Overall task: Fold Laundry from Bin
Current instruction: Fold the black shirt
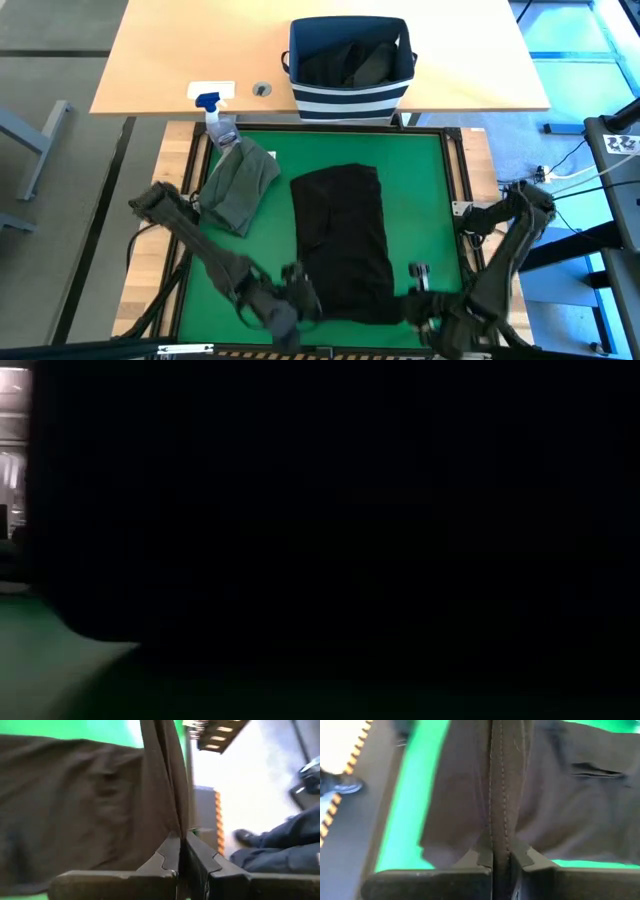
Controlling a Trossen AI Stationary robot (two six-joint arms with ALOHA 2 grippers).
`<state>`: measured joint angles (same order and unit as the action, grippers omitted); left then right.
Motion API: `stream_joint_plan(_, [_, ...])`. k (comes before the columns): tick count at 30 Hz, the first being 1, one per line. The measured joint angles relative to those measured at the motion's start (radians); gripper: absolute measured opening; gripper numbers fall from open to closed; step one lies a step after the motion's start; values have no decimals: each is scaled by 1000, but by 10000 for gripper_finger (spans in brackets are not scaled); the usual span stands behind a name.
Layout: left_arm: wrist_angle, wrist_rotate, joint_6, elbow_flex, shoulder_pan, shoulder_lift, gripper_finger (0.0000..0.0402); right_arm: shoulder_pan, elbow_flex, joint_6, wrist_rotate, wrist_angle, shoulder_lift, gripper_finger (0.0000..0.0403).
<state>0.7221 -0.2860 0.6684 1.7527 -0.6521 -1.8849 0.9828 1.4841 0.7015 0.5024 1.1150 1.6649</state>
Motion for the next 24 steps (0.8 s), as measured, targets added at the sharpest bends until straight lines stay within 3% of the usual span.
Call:
stream_joint_plan(6, [234,10,-158,-45,130,97,8,-183,0,-81,0,93,-87,5])
stream_joint_plan(15, [362,17,-392,-135,365,130,8,-490,-47,-230,1,172,-104,8])
stream_joint_plan(24, [310,-3,-556,-251,591,133,8,-827,-167,-415,-6,48,-104,10])
